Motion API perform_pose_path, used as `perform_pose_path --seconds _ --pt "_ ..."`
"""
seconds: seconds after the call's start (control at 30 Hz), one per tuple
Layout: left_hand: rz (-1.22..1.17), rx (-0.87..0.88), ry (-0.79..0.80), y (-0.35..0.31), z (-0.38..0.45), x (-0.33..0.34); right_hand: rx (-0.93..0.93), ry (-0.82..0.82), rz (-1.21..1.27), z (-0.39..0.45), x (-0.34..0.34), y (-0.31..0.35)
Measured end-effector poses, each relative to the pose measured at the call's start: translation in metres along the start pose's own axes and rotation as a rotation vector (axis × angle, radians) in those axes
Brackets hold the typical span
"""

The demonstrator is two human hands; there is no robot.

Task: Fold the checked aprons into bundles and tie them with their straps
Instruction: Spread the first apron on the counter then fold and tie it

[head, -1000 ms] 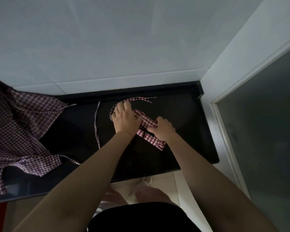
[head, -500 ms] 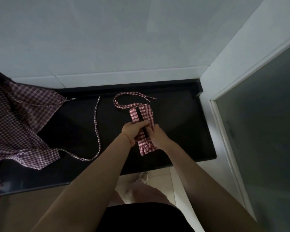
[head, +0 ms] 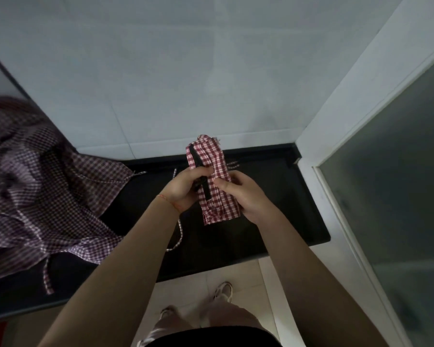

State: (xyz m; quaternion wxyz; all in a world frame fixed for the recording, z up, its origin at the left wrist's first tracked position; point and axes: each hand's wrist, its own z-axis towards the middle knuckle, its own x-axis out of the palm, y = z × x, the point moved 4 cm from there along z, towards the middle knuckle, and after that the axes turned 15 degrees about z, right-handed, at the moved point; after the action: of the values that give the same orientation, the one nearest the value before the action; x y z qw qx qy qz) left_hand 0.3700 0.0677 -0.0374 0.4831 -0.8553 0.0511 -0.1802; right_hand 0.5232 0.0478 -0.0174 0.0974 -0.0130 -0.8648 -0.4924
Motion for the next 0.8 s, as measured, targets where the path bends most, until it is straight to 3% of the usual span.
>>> perform_pose_path --seconds 0.17,0.23,0.3,0.33,0.37,0.4,0.43,0.5,0.63,0.8 --pt "0.037 0.075 -0.039 -0.055 -0.056 -0.013 -0.163 -0.06 -0.087 -0.031 0.053 0.035" --pt "0.165 0.075 -0.245 -0.078 -0.075 -0.024 -0.25 -0.125 -0.216 -0.043 0.061 0.054" --pt "0.55 0.215 -0.654 -0.105 -0.094 -0.042 -0.337 -0.19 -0.521 -0.049 0.063 0.074" --pt "0.834 0.421 -0.793 -0.123 -0.107 -0.043 -0.382 -0.214 -0.694 -0.055 0.066 0.086" --pt "1.119 0.641 -0.807 -0.138 -0.118 -0.035 -0.412 -0.218 -0.848 -0.06 0.071 0.096" --pt "1.396 0.772 -0.709 -0.147 -0.124 -0.022 -0.435 -0.206 -0.975 -0.064 0.078 0.106" --pt "1.638 0.783 -0.551 -0.152 -0.126 -0.01 -0.461 -0.188 -1.078 -0.069 0.088 0.116" --pt "1.897 0.593 -0.293 -0.153 -0.124 0.002 -0.525 -0.17 -1.235 -0.079 0.109 0.136" --pt "1.893 0.475 -0.277 -0.183 -0.132 0.0 -0.672 -0.189 -1.497 -0.095 0.139 0.168" --pt "2.05 0.501 -0.275 -0.212 -0.14 0.007 -0.762 -0.21 -1.612 -0.108 0.146 0.192"
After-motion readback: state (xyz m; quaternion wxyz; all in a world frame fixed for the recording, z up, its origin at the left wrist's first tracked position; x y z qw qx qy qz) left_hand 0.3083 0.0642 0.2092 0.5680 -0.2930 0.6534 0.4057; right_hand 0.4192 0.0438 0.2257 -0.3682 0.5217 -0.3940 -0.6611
